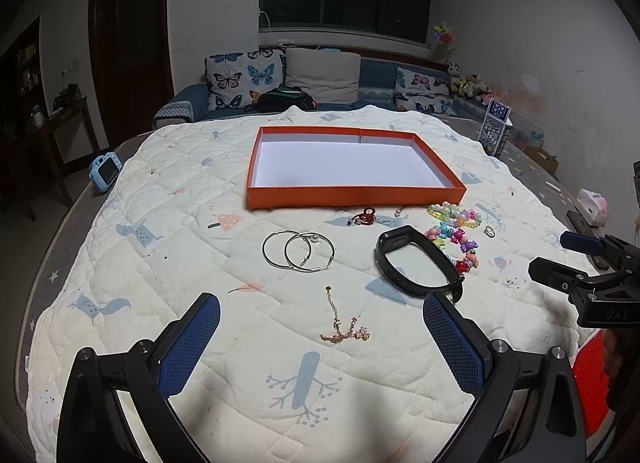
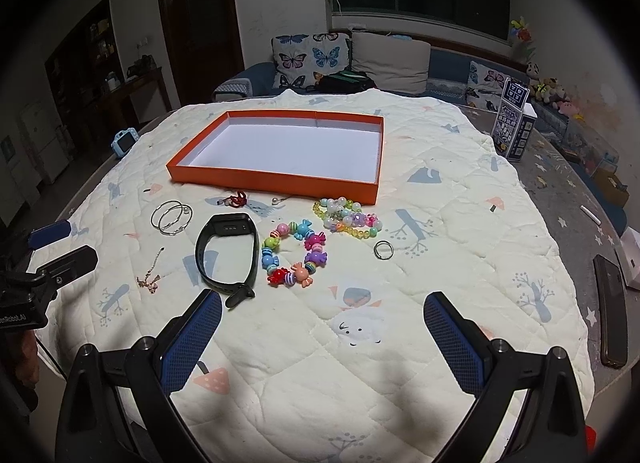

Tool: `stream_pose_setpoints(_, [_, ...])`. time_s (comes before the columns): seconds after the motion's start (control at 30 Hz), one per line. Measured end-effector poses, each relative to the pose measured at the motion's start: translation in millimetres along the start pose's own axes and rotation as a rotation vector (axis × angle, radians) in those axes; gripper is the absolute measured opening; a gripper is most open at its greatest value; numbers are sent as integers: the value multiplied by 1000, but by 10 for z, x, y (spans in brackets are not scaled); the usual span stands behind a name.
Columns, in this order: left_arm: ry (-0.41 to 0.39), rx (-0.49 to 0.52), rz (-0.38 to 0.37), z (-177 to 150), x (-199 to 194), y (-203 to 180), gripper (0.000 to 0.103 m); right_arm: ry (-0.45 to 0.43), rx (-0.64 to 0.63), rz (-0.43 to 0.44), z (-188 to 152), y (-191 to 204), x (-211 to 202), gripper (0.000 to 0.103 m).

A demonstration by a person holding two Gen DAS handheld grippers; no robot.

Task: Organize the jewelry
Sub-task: 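Move the right tool toward the black watch band while the left tool approaches the silver hoops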

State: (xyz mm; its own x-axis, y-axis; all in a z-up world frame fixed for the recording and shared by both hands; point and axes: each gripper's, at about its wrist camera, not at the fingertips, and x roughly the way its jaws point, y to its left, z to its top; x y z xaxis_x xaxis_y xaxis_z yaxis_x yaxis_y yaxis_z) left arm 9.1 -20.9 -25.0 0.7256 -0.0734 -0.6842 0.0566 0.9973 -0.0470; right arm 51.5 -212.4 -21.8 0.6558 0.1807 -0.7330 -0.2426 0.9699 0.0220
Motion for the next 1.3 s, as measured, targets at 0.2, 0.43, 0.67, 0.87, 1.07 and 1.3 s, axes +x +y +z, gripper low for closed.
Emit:
stream_pose_setpoints(0.2, [6,-1,2,11,27,8,103,2,2,2,-2,-8,11,103])
stream_pose_setpoints(0.43, [10,-5,2,7,54,20,103,3,0,5,-5,-8,24,103])
stream_pose_setpoints(0.67, [17,-9,7,4,85,41,103,6,3,6,-3,-2,34,103])
stream_pose_setpoints(0.87, [24,-11,12,15,113,57,103,12,4,12,4,-2,66,103])
stream_pose_setpoints(1.07, [31,-15,11,30,149,78,103,22,2,22,21,-17,109,103])
stream_pose_setpoints(1.3, [41,-18,12,51,192,97,103,17,-7,41,66,10,123,103])
